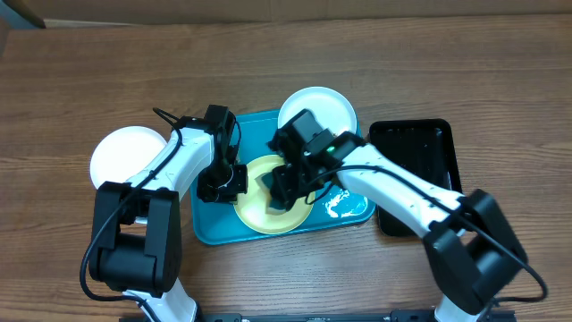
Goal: Clean dirty plates on tray and stack at the side
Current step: 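Scrub the yellow plate with the sponge in the right gripper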
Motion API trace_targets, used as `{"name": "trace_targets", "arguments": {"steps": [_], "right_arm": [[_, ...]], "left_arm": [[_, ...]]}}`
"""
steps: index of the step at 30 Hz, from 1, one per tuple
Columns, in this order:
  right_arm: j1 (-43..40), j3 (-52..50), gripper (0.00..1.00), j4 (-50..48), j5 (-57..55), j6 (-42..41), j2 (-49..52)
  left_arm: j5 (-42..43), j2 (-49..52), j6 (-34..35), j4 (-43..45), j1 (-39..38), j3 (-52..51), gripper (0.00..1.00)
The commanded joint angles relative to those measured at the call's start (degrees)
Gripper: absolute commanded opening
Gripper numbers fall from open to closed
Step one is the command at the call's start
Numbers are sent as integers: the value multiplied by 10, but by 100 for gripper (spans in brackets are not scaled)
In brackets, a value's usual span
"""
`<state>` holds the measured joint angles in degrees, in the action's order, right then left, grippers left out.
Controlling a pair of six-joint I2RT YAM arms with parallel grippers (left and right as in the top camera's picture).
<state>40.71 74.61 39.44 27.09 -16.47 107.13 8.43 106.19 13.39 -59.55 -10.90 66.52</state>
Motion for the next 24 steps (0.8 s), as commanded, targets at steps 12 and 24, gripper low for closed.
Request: {"name": "trace_targets", "arguments": {"steps": [12, 24], "right_arm": [[32, 8, 4, -60, -35, -35, 95], [2, 8, 4, 42, -276, -158, 97]], "left_arm": [[9, -16, 0, 0, -8, -7, 4], [-1, -16, 0, 35, -8, -30, 4]]}}
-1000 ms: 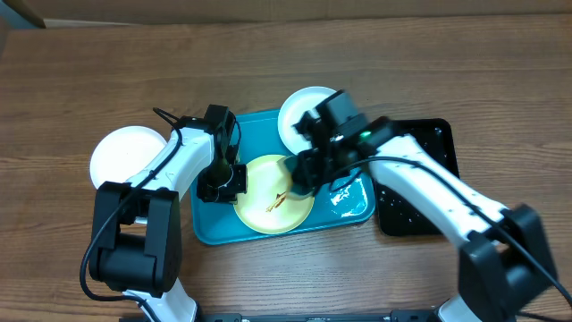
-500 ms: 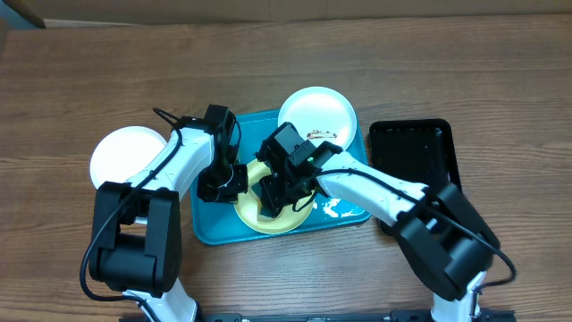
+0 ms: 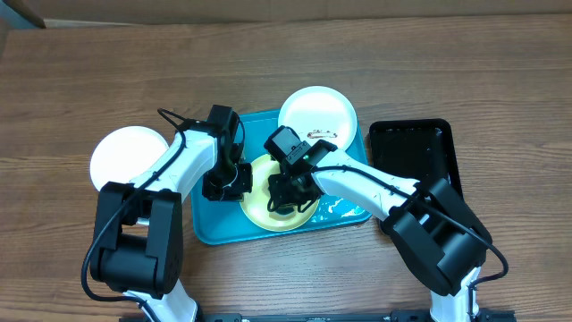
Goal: Clean dirty plates on tray and stack at the side
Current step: 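Scrub the yellow plate with the sponge in the right gripper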
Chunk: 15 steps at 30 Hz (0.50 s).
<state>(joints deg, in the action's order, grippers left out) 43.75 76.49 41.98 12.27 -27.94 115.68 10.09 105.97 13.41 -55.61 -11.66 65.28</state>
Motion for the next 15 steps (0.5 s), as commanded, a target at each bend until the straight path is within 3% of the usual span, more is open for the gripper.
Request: {"name": "trace_targets", "arguments": {"steps": [1, 8, 15], "right_arm": [[-32, -11, 4, 19, -130, -50, 12], [-53, -11, 4, 45, -145, -54, 11], [-66, -10, 4, 83, -176, -110, -8]], "left_arm": [[-17, -14, -1, -5, 0, -18, 4], [-18, -14, 2, -5, 0, -18, 4], [-22, -14, 4, -5, 0, -18, 4]]}}
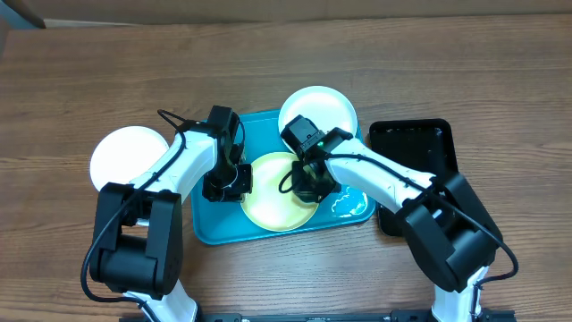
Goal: Clean dirty plates on tray and stack at the side
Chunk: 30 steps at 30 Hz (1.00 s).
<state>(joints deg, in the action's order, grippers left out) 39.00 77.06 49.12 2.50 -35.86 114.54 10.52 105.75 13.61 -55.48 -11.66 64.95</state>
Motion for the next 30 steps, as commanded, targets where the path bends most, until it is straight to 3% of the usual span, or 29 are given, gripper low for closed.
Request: {"name": "trace_targets", "arguments": {"steps": [1, 16, 21, 26, 30], "right_arm": [[-20, -15, 4, 10, -78, -32, -8], [-59, -15, 4, 69, -121, -27, -201], [-140, -16, 4, 115, -138, -6, -221], [-233, -23, 4, 136, -116, 68, -220], [-293, -41, 4, 136, -88, 109, -219]], "left_arm": [[-26, -12, 2, -6, 0, -15, 4], [-52, -45, 8, 2, 0, 13, 4], [-118, -100, 17, -2, -1, 39, 4], [-196, -160, 28, -1, -4, 62, 4], [-298, -196, 31, 5, -22, 65, 4]]}}
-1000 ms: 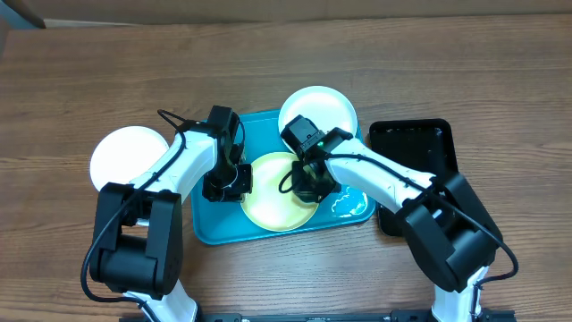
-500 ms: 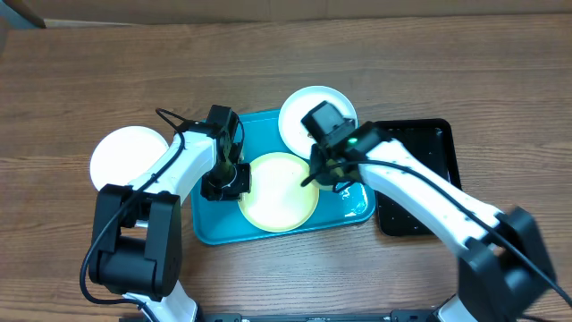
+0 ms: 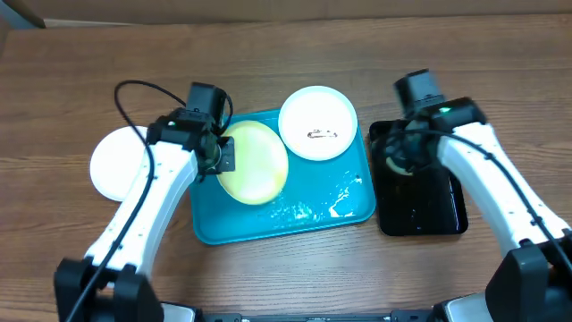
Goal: Clean dirty plates on tray and stack at the side
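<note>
A yellow plate sits tilted over the back left part of the teal tray. My left gripper is shut on its left rim. A white plate with dark marks rests on the tray's back right corner. Another white plate lies on the table at the left, partly under my left arm. My right gripper hangs over the black tray on the right. Its fingers blend into the dark tray, so their state is unclear.
Wet, whitish smears lie on the teal tray's right and front floor. The left arm's cable loops over the table behind the left white plate. Bare wooden table surrounds both trays.
My right gripper has left the yellow plate and now hangs over the black tray on the right. The yellow plate, held by my left gripper, has shifted back and left on the teal tray.
My left gripper stayed at the yellow plate's left rim throughout. My right gripper pressed a dark pad on the plate's middle, then nearer its left, then at its right edge. Now the right arm is over the black tray and the plate has moved back-left.
</note>
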Motion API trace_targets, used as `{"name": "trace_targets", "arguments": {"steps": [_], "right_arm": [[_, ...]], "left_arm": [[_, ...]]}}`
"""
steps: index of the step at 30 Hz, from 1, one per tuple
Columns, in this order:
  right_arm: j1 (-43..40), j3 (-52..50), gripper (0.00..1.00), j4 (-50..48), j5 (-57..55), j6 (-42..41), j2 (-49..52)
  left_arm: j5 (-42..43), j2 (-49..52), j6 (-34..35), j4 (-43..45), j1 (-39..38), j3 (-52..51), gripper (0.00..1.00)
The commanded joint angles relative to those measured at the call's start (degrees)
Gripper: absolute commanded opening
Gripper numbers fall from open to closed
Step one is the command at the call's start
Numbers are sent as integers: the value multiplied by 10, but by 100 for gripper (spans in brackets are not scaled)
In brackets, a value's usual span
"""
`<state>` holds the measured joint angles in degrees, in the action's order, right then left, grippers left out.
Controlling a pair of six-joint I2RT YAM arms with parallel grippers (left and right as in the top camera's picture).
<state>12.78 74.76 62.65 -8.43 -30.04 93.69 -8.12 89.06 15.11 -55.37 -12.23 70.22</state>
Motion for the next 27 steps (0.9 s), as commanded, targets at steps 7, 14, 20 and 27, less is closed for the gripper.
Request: {"name": "trace_targets", "arguments": {"steps": [7, 14, 20, 27], "right_arm": [[-71, -45, 4, -9, 21, 50, -10], [-71, -51, 4, -18, 21, 50, -10], [-71, -51, 4, -19, 21, 50, -10], [-71, -51, 4, -19, 21, 50, -10]], "left_arm": [[-322, -53, 34, 6, -94, 13, 4], [-443, -53, 76, 6, -173, 13, 4], [-461, -53, 89, 5, -189, 13, 4], [-465, -53, 90, 1, -189, 13, 4]]}}
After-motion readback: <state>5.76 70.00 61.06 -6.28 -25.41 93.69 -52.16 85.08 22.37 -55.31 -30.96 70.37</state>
